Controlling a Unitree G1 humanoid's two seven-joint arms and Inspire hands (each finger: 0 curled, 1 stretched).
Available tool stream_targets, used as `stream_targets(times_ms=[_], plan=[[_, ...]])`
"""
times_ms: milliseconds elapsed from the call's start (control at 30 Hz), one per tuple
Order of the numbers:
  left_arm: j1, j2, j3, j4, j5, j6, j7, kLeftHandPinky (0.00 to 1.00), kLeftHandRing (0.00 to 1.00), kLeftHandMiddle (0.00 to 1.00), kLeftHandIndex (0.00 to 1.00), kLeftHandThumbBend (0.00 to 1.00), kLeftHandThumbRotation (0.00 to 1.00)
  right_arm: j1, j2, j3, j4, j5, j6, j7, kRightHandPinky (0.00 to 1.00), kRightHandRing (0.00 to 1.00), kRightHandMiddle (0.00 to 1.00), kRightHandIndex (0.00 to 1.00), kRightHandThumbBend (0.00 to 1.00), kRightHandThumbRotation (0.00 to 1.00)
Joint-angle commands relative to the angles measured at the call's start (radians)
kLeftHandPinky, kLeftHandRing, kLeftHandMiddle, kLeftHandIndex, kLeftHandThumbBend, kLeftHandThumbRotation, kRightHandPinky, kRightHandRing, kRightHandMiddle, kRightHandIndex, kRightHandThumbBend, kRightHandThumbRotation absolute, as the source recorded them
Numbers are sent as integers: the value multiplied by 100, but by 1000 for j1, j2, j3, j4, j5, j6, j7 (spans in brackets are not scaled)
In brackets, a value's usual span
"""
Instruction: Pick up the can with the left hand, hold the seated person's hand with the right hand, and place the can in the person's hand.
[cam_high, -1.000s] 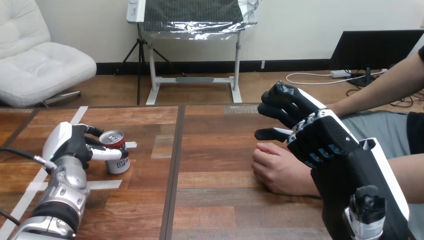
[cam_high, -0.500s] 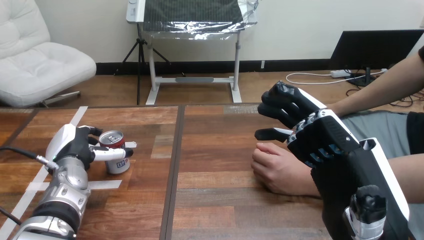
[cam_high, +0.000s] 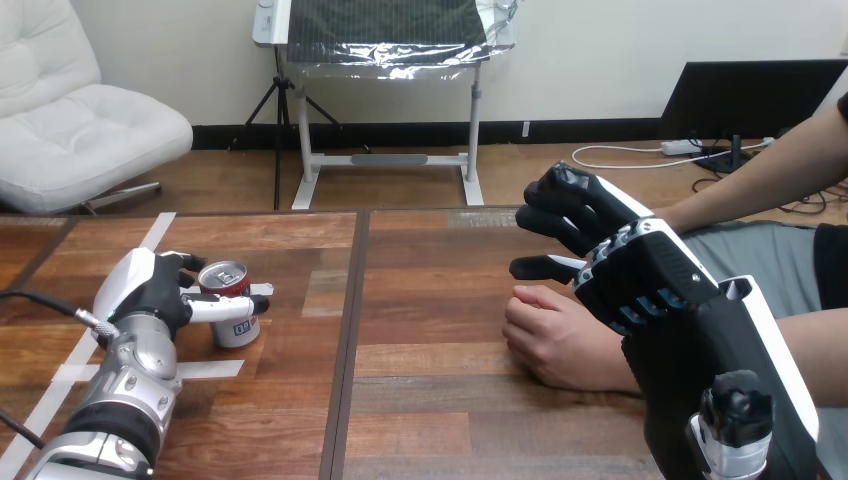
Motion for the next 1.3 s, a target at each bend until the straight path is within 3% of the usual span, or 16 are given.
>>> stream_targets(times_ms=[0,467,667,1267], plan=[[-100,8,-11,-16,14,2,0,67,80,82,82,90,33,-32,14,4,-49,-1,-9,-10,73,86,87,86,100,92],[-104,-1,-13,-18,18,5,6,64,78,80,80,90,33,-26,14,7,-55,-10,-7,-18,73,86,87,86,100,92],[-105,-5,-13,-18,15,5,9,56,71,74,79,91,32,-28,15,8,-55,-8,-7,-18,73,86,87,86,100,93],[-102,-9,-20,-23,19,-16,13,68,76,76,76,89,29,-25,11,14,-56,-5,-8,-22,73,86,87,86,100,92]])
